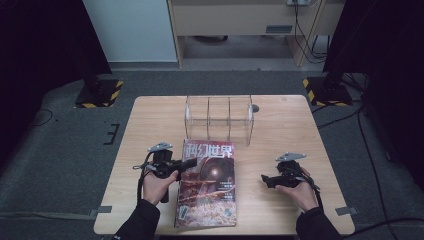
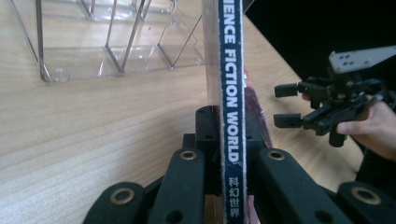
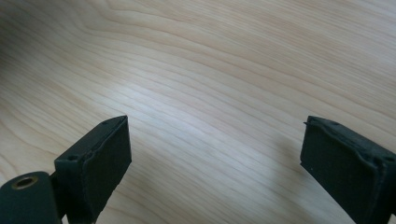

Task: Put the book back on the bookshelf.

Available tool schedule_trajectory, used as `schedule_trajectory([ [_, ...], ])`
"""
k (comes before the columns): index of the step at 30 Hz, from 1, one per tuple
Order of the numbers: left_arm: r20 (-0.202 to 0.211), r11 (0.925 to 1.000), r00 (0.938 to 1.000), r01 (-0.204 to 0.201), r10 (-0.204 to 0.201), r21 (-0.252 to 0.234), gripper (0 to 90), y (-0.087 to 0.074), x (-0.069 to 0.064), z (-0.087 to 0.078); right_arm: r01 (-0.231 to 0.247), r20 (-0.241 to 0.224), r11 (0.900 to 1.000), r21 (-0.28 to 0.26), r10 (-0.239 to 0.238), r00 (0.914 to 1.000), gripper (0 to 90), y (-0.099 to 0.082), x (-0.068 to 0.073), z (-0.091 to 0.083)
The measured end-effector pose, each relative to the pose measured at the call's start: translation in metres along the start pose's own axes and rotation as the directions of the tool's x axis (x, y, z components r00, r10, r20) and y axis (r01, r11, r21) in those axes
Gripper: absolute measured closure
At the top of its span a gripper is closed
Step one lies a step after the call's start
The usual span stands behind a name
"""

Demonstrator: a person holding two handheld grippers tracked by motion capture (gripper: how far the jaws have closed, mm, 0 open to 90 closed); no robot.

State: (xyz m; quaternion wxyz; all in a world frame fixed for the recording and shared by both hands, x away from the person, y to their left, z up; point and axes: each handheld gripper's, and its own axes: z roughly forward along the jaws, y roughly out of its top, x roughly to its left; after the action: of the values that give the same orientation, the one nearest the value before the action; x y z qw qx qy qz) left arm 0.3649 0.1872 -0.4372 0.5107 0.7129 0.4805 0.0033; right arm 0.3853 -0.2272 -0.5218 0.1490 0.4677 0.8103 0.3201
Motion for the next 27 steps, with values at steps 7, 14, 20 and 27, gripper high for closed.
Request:
schedule_trajectory([
  [7, 0.009, 0.9980, 0.9999, -0.009, 0.010, -0.063, 83.6, 0.019, -0.006, -0.015, -0.020, 0.045, 0.9997, 0.012, 0.019, 0.9988, 8.4, -0.010, -0.019, -0.002],
  [14, 0.003, 0.9923, 0.9997, -0.024, 0.024, -0.122, 83.6, 0.036, -0.013, -0.030, -0.004, 0.073, 0.9999, 0.013, 0.003, 0.9973, 6.1, -0.012, -0.021, 0.001],
  [20, -0.027, 0.9837, 0.9987, -0.048, 0.044, -0.173, 83.6, 0.051, -0.021, -0.042, -0.009, 0.079, 0.9999, 0.010, 0.008, 0.9969, 5.1, -0.012, -0.020, 0.002],
  [27, -0.155, 0.9718, 0.9829, -0.129, 0.099, -0.197, 83.5, 0.069, -0.028, -0.053, -0.016, 0.079, 0.9991, -0.038, 0.019, 0.9967, 3.1, -0.016, -0.018, 0.004],
])
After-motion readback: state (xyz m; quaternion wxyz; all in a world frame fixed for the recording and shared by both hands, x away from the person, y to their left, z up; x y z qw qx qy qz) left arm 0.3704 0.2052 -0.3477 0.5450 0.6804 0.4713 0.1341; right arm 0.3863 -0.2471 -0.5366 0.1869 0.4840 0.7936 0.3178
